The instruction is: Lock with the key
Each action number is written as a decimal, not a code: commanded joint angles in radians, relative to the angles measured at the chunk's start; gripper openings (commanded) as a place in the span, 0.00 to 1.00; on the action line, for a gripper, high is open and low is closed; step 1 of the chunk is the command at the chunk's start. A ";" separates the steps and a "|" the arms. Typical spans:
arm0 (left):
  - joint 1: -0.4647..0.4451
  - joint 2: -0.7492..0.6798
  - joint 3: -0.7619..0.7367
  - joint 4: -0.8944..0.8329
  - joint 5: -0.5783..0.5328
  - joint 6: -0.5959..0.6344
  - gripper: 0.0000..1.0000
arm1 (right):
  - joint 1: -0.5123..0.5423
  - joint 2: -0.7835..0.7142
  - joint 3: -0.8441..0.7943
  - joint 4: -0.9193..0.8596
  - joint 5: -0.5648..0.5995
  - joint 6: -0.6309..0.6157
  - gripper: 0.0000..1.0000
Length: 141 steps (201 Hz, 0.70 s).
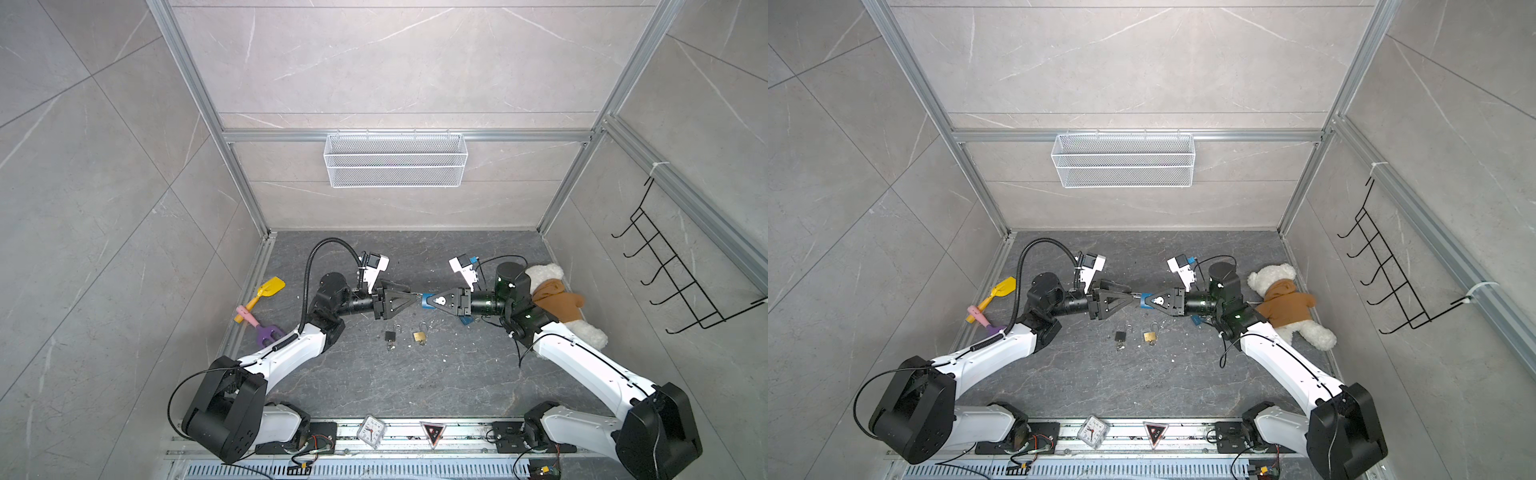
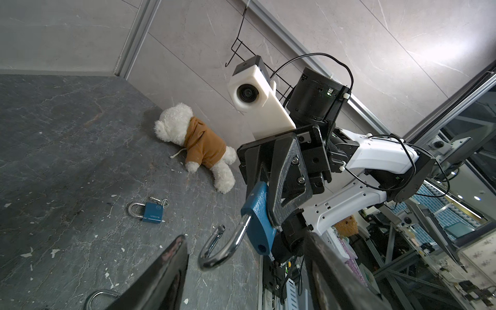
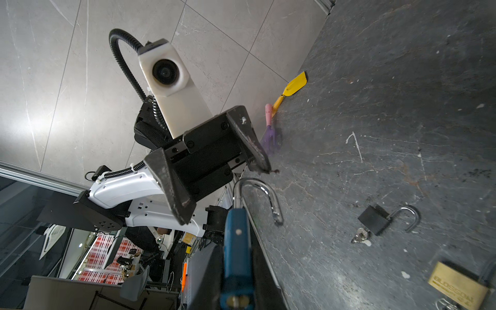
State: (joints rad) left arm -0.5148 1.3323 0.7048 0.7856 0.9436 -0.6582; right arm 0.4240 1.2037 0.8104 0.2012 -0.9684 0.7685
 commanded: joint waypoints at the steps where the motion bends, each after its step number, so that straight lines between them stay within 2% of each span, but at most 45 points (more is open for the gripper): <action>1: -0.010 0.007 0.036 0.066 0.035 -0.003 0.68 | -0.004 0.003 0.001 0.064 0.000 0.019 0.00; 93: -0.038 0.013 0.056 0.056 0.039 -0.003 0.66 | -0.004 0.018 -0.007 0.074 0.017 0.018 0.00; 110: -0.039 0.013 0.055 0.048 0.035 -0.003 0.58 | -0.004 0.013 -0.001 0.054 0.020 -0.006 0.00; 141: -0.038 0.007 0.048 0.014 0.023 0.010 0.53 | -0.004 -0.009 -0.003 0.010 0.033 -0.060 0.00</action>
State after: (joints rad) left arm -0.5491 1.3483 0.7216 0.7834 0.9501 -0.6662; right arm 0.4240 1.2217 0.8085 0.2256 -0.9615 0.7643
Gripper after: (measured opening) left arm 0.540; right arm 0.163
